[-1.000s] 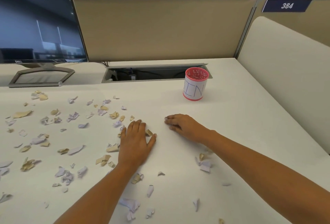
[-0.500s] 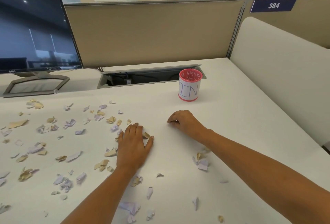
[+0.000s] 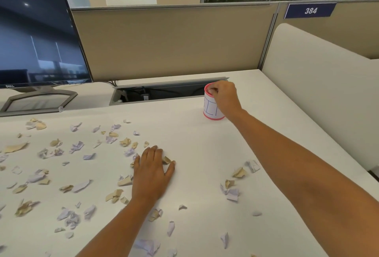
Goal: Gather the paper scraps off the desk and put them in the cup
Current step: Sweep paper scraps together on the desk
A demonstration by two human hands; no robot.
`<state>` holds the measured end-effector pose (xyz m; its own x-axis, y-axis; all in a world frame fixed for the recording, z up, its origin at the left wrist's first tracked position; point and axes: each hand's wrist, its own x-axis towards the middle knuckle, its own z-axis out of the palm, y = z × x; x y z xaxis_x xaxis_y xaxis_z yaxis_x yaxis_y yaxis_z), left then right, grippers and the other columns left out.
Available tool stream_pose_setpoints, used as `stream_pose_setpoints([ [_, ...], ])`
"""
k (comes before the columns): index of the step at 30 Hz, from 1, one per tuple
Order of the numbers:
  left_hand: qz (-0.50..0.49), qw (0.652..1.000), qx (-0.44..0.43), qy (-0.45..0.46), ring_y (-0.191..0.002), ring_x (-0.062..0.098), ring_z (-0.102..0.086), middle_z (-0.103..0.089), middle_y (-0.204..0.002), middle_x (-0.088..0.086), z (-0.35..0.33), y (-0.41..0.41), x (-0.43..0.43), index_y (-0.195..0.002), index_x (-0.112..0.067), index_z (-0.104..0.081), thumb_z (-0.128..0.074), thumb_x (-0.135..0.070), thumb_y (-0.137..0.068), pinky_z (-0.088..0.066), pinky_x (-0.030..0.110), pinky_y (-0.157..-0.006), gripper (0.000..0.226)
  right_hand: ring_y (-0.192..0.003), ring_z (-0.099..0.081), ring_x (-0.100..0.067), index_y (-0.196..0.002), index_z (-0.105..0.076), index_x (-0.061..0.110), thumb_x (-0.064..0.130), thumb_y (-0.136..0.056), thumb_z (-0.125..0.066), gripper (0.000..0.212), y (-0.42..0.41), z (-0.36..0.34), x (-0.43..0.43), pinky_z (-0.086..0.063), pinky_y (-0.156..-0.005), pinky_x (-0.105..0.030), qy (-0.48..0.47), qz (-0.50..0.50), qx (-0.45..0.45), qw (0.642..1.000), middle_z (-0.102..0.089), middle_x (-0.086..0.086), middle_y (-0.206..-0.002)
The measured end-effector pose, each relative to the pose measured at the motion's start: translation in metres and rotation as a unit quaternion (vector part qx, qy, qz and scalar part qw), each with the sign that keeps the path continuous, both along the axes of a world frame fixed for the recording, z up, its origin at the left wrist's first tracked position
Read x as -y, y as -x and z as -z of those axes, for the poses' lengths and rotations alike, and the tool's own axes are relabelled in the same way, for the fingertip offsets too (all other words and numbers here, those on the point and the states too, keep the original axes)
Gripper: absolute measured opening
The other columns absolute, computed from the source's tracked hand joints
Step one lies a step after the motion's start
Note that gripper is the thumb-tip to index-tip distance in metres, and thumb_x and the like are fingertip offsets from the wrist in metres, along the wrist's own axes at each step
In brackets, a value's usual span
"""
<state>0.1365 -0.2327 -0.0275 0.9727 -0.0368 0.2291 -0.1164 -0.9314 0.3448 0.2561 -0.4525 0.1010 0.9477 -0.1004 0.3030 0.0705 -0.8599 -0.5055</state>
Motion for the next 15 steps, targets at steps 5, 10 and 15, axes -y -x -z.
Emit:
stream_pose_setpoints([
  [5,0.001,1.000,0.004,-0.006,-0.130,0.022,-0.041,-0.051,-0.131,0.002,0.001,-0.001,0.000,-0.113,-0.014,-0.054,-0.052,-0.042,-0.087,-0.027,0.043,-0.110,0.038,-0.117,-0.054,-0.031,-0.120,-0.060,0.006,0.013,-0.096,-0.045,0.029,-0.014,-0.006,0.011,-0.043,-0.097,-0.031,-0.001,0.024,-0.071,0.997,-0.059,-0.017,-0.124],
  [10,-0.001,1.000,0.008,-0.010,-0.130,0.023,-0.042,-0.051,-0.131,0.004,0.002,-0.001,0.000,-0.114,-0.013,-0.054,-0.053,-0.041,-0.087,-0.028,0.044,-0.110,0.039,-0.121,-0.051,-0.029,-0.126,-0.056,0.009,0.023,-0.097,-0.044,0.034,-0.012,-0.001,0.015,-0.043,-0.101,-0.033,-0.040,0.066,-0.087,0.993,-0.055,-0.013,-0.131],
  [15,-0.003,1.000,0.005,-0.012,-0.132,0.023,-0.040,-0.050,-0.135,0.004,0.003,-0.001,0.000,-0.119,-0.012,-0.053,-0.053,-0.042,-0.087,-0.027,0.045,-0.111,0.044,-0.116,-0.055,-0.027,-0.116,-0.062,0.007,0.013,-0.095,-0.048,0.026,0.014,0.013,0.024,-0.046,-0.096,-0.030,-0.069,0.036,0.002,0.997,-0.059,-0.011,-0.127],
])
